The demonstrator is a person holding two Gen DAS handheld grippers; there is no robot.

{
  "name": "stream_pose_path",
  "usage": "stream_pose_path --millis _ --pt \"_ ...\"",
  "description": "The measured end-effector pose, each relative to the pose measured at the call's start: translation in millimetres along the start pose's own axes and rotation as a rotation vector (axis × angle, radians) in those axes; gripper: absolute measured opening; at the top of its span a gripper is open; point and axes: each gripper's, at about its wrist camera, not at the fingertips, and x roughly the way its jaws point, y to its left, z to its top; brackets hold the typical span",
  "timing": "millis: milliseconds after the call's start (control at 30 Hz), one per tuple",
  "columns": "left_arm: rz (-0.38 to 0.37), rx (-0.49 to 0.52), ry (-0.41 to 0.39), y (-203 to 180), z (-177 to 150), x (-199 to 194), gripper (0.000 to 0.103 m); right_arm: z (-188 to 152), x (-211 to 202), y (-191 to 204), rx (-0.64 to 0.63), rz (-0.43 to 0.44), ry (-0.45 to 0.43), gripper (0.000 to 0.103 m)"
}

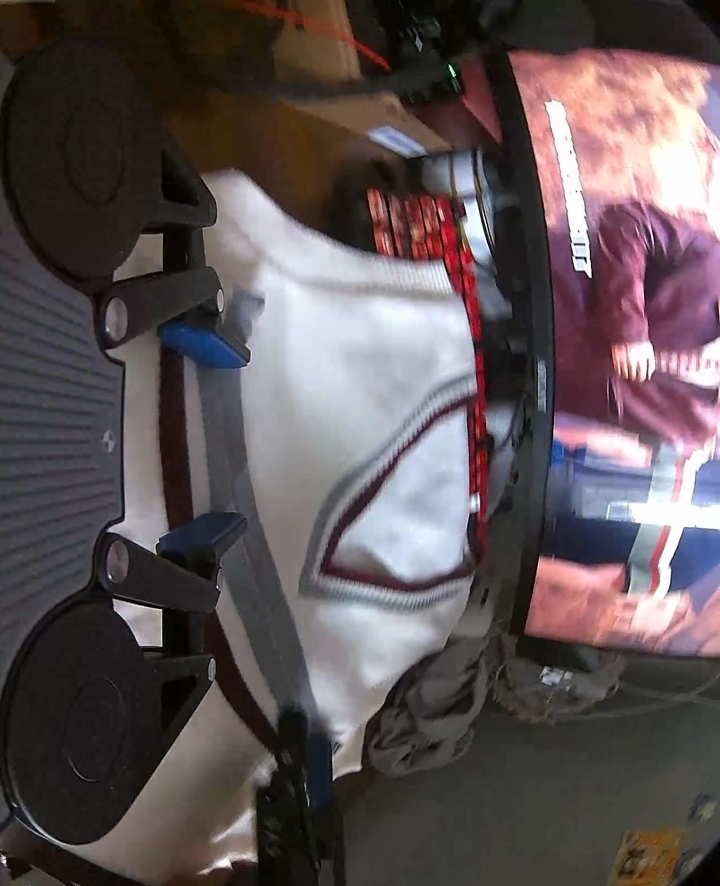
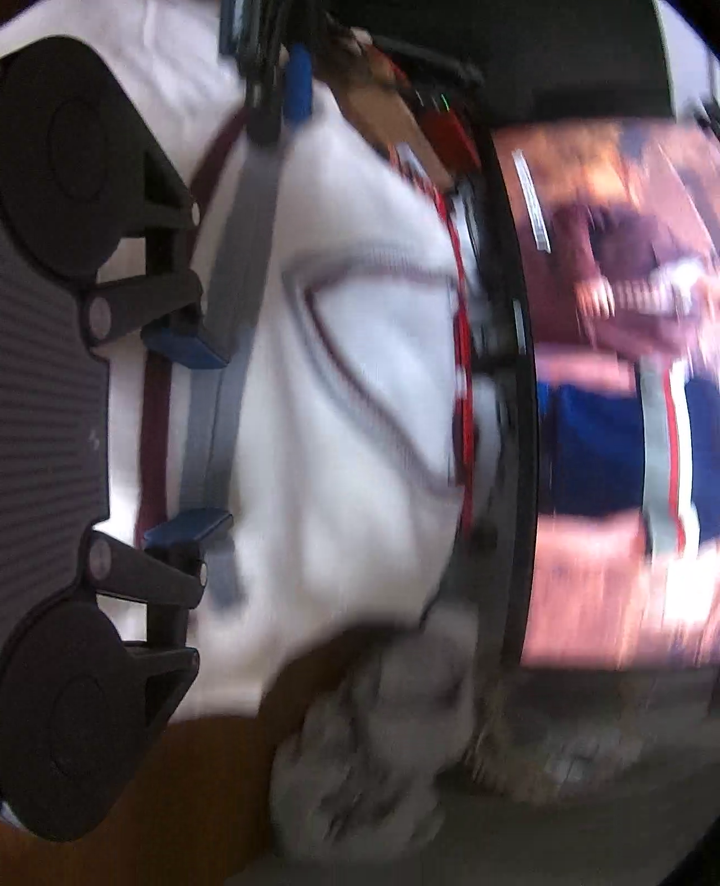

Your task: Fold clothes

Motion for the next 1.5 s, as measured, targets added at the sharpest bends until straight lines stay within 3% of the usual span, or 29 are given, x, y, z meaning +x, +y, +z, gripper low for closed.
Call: stream_pose_path --millis 100,200,267,367,400,433,533,667,733,767,900,933,967,1000,1200,1267,1367,1400,1433,1500 --pt "0.008 -0.019 0.008 13.5 -0.8 -4.8 0.056 1.0 -7.8 -16.6 0.038 0.010 0.013 0.031" --pt "-0.001 -0.016 -0.012 17.7 -5.3 -6.6 0.056 -4.3 -9.8 -20.9 0.044 0.014 -0.009 0.031" --pt "0.005 0.005 -0.015 14.9 -5.2 -5.4 0.056 -4.5 -8.0 -10.2 -0.021 -0.019 -0.009 0.032" --pt "-0.017 -0.050 -0.029 20.9 -0.4 -15.2 0.056 -0.2 -14.0 -0.7 -0.056 -0.060 -0.025 0.033" --pt "-0.026 -0.076 -0.046 24.1 0.6 -21.1 0.056 -0.9 -19.6 -0.6 -0.060 -0.060 -0.045 0.037" --pt "-0.022 -0.096 -0.071 27.8 0.7 -28.7 0.056 -1.5 -26.5 -0.8 -0.067 -0.056 -0.072 0.050" --pt "-0.017 -0.141 -0.121 36.9 0.3 -45.9 0.058 -3.3 -47.1 -7.7 -0.040 -0.021 -0.137 0.068" --pt "-0.009 -0.083 -0.116 32.3 -1.3 -45.1 0.057 -5.5 -60.9 -16.0 -0.041 0.014 -0.138 0.070" --pt "0.024 -0.028 -0.105 25.9 -3.3 -39.0 0.057 -7.2 -56.7 -17.2 -0.060 -0.029 -0.100 0.070" --pt "0.034 -0.014 -0.095 24.3 -4.3 -35.4 0.057 -7.9 -53.1 -17.9 -0.060 -0.032 -0.094 0.068" --pt "0.073 0.029 -0.057 19.5 -7.9 -21.8 0.054 -9.9 -36.1 -22.0 -0.054 -0.043 -0.070 0.040" --pt "0.076 0.044 -0.055 18.4 -9.5 -20.0 0.042 -10.6 -31.1 -22.9 -0.060 -0.057 -0.059 0.030" --pt "0.097 0.049 -0.049 18.4 -11.6 -18.0 0.012 -11.4 -26.2 -23.6 -0.067 -0.072 -0.048 0.023" --pt "0.118 0.053 -0.044 18.6 -13.6 -16.3 0.007 -12.2 -21.2 -24.4 -0.074 -0.087 -0.036 0.018" --pt "0.132 -0.065 -0.047 37.3 -16.2 -19.6 0.007 -7.7 -30.7 -32.0 -0.041 -0.073 -0.036 0.013" --pt "0.146 -0.051 -0.047 35.0 -15.6 -19.2 0.007 -4.8 -38.1 -34.2 -0.019 -0.063 -0.045 0.013" --pt "0.141 -0.064 -0.047 33.8 -13.2 -23.1 0.011 -0.4 -49.2 -37.5 0.015 -0.047 -0.058 0.018" --pt "0.120 -0.093 -0.052 37.3 -10.8 -28.3 0.012 1.1 -52.9 -38.6 0.026 -0.041 -0.063 0.027" --pt "0.099 -0.121 -0.056 40.7 -8.5 -33.5 0.012 2.5 -56.6 -39.8 0.038 -0.036 -0.067 0.042" --pt "0.044 -0.171 -0.066 46.9 -3.6 -44.6 0.026 5.4 -64.0 -42.0 0.060 -0.025 -0.076 0.051"
